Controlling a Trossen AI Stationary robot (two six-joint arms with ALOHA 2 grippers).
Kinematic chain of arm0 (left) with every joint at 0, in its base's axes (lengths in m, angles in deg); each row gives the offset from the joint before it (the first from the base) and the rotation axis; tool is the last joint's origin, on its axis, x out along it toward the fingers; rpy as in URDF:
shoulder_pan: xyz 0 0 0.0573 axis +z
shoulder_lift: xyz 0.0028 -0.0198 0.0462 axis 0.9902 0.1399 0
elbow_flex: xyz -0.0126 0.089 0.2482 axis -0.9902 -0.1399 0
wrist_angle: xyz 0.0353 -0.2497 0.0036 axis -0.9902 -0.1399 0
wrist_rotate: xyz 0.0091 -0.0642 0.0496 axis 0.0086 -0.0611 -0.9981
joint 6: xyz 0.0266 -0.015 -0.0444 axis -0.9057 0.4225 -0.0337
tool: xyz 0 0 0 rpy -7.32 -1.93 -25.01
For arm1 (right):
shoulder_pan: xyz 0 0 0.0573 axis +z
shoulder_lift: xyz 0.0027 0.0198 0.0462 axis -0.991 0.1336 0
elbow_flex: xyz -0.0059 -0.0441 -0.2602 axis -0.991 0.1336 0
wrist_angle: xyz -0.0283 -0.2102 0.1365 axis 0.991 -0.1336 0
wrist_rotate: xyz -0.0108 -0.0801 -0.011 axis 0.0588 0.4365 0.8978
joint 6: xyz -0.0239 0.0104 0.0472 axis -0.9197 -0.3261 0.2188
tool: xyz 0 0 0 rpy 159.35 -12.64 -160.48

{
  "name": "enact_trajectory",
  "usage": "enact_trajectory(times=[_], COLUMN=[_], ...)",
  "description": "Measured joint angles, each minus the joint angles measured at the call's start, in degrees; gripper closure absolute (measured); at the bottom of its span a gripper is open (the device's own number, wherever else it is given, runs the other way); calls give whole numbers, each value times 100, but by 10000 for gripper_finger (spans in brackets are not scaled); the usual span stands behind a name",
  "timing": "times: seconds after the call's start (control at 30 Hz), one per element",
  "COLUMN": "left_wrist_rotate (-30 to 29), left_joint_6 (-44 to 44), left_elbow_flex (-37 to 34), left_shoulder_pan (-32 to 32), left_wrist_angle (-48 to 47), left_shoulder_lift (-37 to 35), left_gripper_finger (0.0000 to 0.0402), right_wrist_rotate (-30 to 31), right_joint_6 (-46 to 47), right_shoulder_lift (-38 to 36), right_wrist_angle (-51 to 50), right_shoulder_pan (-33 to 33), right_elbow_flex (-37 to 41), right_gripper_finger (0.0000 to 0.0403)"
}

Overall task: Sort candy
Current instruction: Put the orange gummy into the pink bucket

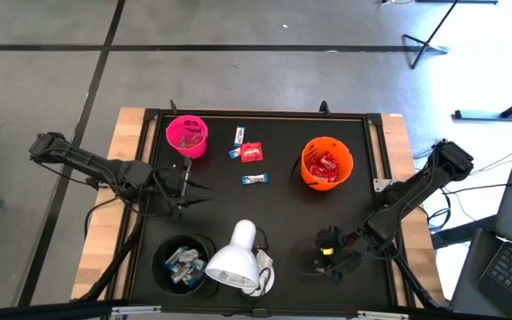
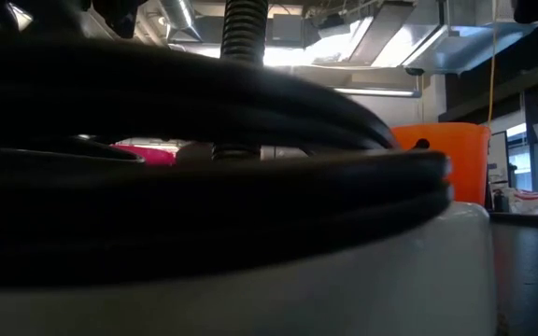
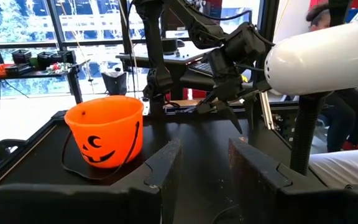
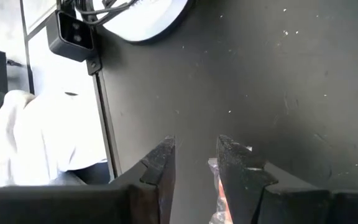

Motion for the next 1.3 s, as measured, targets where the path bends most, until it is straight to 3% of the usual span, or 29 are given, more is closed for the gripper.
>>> enact_trajectory(times=[0.3,0.6,0.73,0.9,1.13,1.3], left_wrist_rotate=[-4,-2,-2,88,110,69], left_joint_6=[28,26,26,26,28,150], left_elbow_flex=[0,0,0,3,4,4], left_shoulder_pan=[0,-2,-2,-46,-195,-208], left_wrist_angle=[32,32,36,30,33,37], left_shoulder_lift=[0,60,85,166,439,592], left_gripper_finger=[279,279,279,278,265,248], right_wrist_rotate=[25,518,206,120,626,214], right_joint_6=[4,-297,-571,-855,-979,-771], right_shoulder_lift=[0,0,0,-2,35,340], right_wrist_angle=[-47,-105,85,652,-231,-154], right_shoulder_pan=[0,-4,-4,0,-3,22], right_elbow_flex=[0,0,0,-6,-4,-4], right_gripper_finger=[288,288,285,253,192,183])
